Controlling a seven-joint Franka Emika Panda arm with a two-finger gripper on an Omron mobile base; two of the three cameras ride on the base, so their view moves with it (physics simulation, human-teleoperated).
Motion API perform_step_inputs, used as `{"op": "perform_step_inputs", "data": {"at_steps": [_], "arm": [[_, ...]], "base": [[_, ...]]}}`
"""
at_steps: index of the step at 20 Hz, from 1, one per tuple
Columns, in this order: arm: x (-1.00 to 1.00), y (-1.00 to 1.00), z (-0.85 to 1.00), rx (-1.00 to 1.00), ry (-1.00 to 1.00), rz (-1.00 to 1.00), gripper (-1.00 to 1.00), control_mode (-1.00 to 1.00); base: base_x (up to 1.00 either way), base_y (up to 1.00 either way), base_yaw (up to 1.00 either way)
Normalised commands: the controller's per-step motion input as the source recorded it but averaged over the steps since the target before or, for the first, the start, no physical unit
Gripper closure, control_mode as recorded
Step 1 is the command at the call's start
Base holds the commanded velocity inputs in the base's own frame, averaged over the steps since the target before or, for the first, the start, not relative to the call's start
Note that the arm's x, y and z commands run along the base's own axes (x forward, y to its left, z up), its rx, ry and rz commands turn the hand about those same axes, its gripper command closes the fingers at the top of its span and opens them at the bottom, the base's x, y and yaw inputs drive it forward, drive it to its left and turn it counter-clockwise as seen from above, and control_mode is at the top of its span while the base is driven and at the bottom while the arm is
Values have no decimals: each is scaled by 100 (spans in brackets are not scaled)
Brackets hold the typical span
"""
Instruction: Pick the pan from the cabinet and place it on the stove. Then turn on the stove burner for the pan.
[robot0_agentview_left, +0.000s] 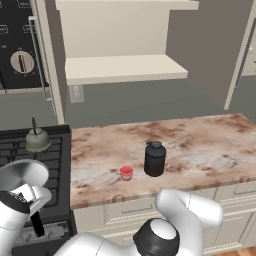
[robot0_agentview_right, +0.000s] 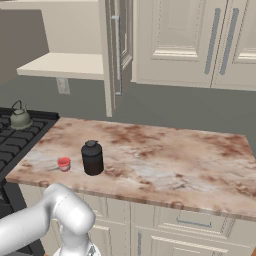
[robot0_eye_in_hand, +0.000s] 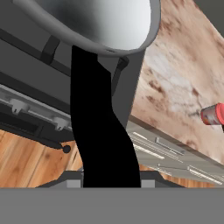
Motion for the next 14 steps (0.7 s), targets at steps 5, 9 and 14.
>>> {"op": "perform_step_inputs", "data": {"at_steps": [5,9,14], "arm": [[0,0,-11,2,0,-1,100,-100],[0,-4,-13,1,0,-2,100,-100],[6,-7,-13,1,0,-3,100,-100]], "base": [[0,0,0],[0,0,0],[0,0,0]]}}
